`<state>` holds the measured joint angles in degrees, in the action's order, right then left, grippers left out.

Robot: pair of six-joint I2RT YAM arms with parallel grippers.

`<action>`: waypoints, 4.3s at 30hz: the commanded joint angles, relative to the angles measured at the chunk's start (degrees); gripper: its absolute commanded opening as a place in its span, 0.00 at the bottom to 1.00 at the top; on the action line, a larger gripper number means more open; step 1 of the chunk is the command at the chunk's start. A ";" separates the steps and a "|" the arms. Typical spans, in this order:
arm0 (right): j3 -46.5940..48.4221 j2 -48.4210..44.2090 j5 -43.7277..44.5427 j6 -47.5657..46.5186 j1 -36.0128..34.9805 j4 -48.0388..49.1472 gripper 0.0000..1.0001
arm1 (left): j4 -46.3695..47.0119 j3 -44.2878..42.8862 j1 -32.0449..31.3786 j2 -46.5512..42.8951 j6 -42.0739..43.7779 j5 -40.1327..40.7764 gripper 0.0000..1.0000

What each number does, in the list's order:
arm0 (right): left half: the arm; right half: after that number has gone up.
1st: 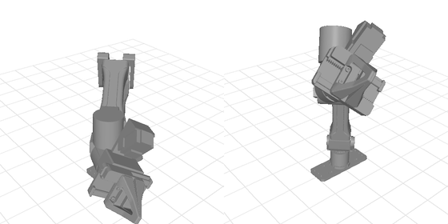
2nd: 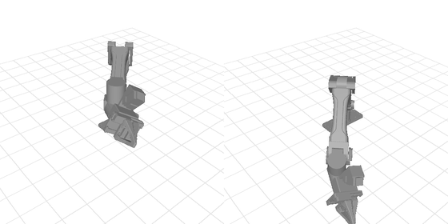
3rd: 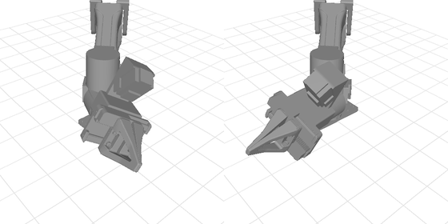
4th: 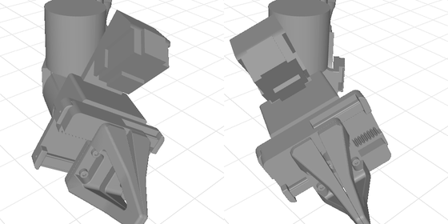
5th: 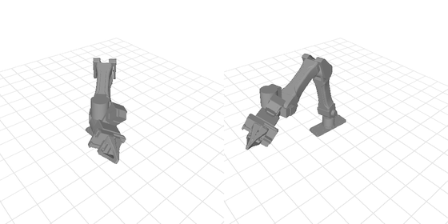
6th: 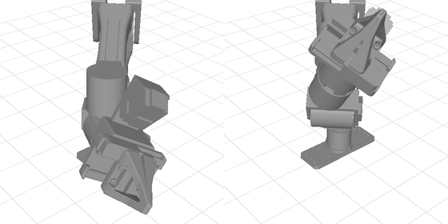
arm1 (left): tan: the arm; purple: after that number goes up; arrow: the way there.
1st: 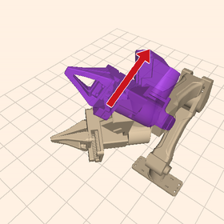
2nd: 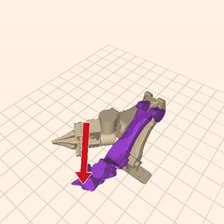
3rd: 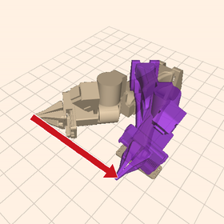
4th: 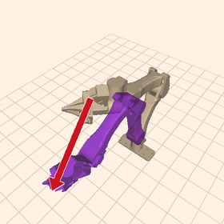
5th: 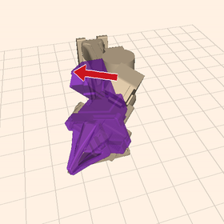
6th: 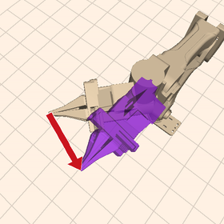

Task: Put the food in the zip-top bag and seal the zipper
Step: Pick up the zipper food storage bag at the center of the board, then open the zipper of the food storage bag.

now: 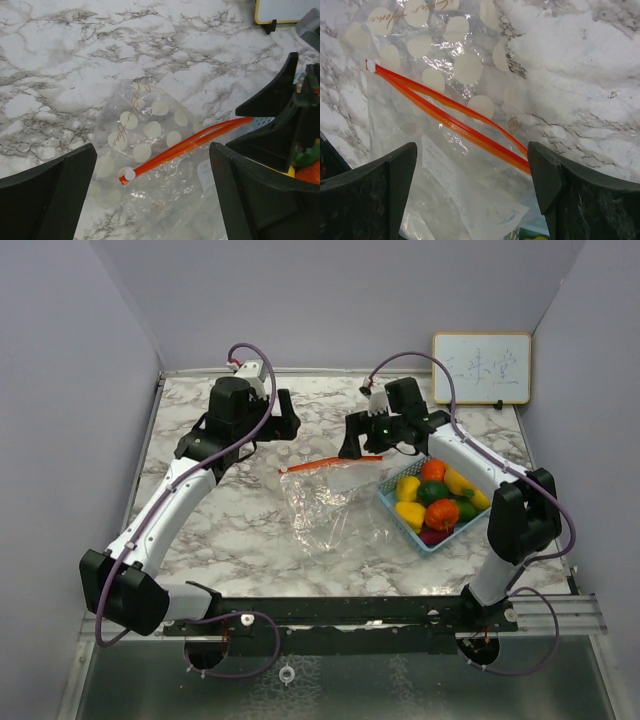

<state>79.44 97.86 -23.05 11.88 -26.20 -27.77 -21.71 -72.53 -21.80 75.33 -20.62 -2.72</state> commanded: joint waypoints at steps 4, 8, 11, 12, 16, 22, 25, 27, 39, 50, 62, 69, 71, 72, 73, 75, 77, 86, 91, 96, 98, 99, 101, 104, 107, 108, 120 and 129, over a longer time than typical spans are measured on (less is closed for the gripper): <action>0.28 3.02 -17.72 -9.11 -0.02 4.23 0.87 | -2.94 1.32 0.27 -4.32 -7.40 -8.29 0.99; -2.37 2.91 -26.70 -11.92 -0.04 5.98 0.78 | -6.71 -0.94 0.36 -4.75 -7.21 -9.96 0.98; -6.07 0.91 -31.34 -12.24 -0.08 7.80 0.76 | -11.24 -3.13 0.36 -4.82 -7.30 -10.55 0.98; -7.54 0.04 -32.11 -12.12 -0.08 8.58 0.76 | -12.03 -3.50 0.33 -4.84 -7.71 -10.47 0.98; -11.85 -1.46 -31.94 -12.04 -0.08 10.32 0.75 | -15.88 -4.38 0.32 -4.96 -10.37 -11.62 0.97; -13.11 -3.05 -30.31 -11.86 -0.17 11.70 0.69 | -24.13 -8.90 0.48 -3.82 -12.23 -13.49 0.95; -13.25 -6.57 -18.75 -11.15 -0.17 12.37 0.69 | -27.37 -9.86 0.53 -3.88 -12.76 -14.39 0.95; -13.17 -8.86 -13.38 -10.86 -0.17 13.36 0.71 | -27.67 -8.91 0.53 -4.74 -12.99 -14.90 0.95; -9.18 -6.95 4.87 -9.41 0.46 1.15 0.80 | -28.31 -7.26 0.69 -5.13 -14.42 -16.79 0.94; -19.01 -7.56 -7.61 -8.16 4.66 8.87 0.81 | -27.85 -6.86 0.76 -3.43 -13.31 -17.59 0.94; -22.51 -6.53 -26.62 -4.55 6.01 16.98 0.09 | -27.67 -8.59 0.88 -1.99 -13.48 -18.40 0.93; -16.25 -12.97 -18.77 -4.50 6.11 10.25 0.02 | -30.56 -15.77 0.92 1.07 -15.27 -19.53 0.91; -13.31 -16.08 -15.04 -3.96 6.12 9.48 0.02 | -31.60 -19.25 1.05 2.52 -16.30 -20.70 0.91; -11.55 -17.46 -12.15 -4.17 6.09 9.10 0.02 | -32.13 -20.95 1.06 3.38 -16.96 -21.39 0.90; -9.75 -18.71 -9.83 -4.58 6.09 8.56 0.02 | -32.67 -22.74 1.14 4.23 -17.67 -22.03 0.90; -6.77 -20.80 -5.46 -5.68 6.07 7.99 0.02 | -33.83 -25.82 1.32 5.96 -19.09 -23.42 0.89; -5.60 -22.77 -2.39 -7.22 6.11 8.71 0.02 | -34.22 -27.58 1.77 7.34 -20.74 -24.80 0.89; -18.47 -33.29 5.80 -8.31 5.37 22.57 0.02 | -13.14 -14.97 5.99 5.05 -39.96 -30.98 0.89; -25.75 -39.04 14.20 -7.84 3.28 27.57 0.02 | -3.23 -8.54 6.14 5.15 -51.44 -30.70 0.89; -26.87 -41.60 19.83 -9.86 1.03 28.72 0.02 | -5.35 -10.59 4.58 7.27 -55.11 -28.86 0.90; -26.77 -41.93 20.98 -11.24 -0.32 29.43 0.02 | -7.18 -10.96 3.94 8.22 -56.45 -28.37 0.90; -26.53 -41.86 21.41 -11.83 -1.13 29.59 0.02 | -7.22 -10.66 3.53 8.47 -57.38 -28.36 0.90; -25.98 -41.70 22.12 -12.76 -2.74 29.78 0.02 | -6.79 -10.21 2.63 9.25 -59.57 -28.39 0.90; -25.57 -41.45 22.90 -14.16 -5.50 29.75 0.02 | -6.14 -11.06 1.15 10.87 -62.28 -28.38 0.89; -25.71 -41.55 24.36 -15.79 -8.46 29.72 0.02 | -6.20 -14.02 -0.24 13.00 -63.75 -27.73 0.89; -25.80 -41.65 24.94 -16.25 -9.35 29.71 0.02 | -6.49 -15.27 -0.64 13.98 -63.92 -27.68 0.89; -25.82 -42.45 28.72 -17.70 -12.09 28.50 0.02 | -6.96 -17.84 -3.51 17.48 -64.79 -27.27 0.75; -24.85 -42.94 29.33 -18.50 -12.21 27.63 0.02 | -2.49 -12.87 -3.51 16.85 -65.67 -28.25 0.51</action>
<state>52.34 56.45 4.43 -5.87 -37.93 -0.01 -26.57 -87.48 -25.21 92.90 -81.34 -31.16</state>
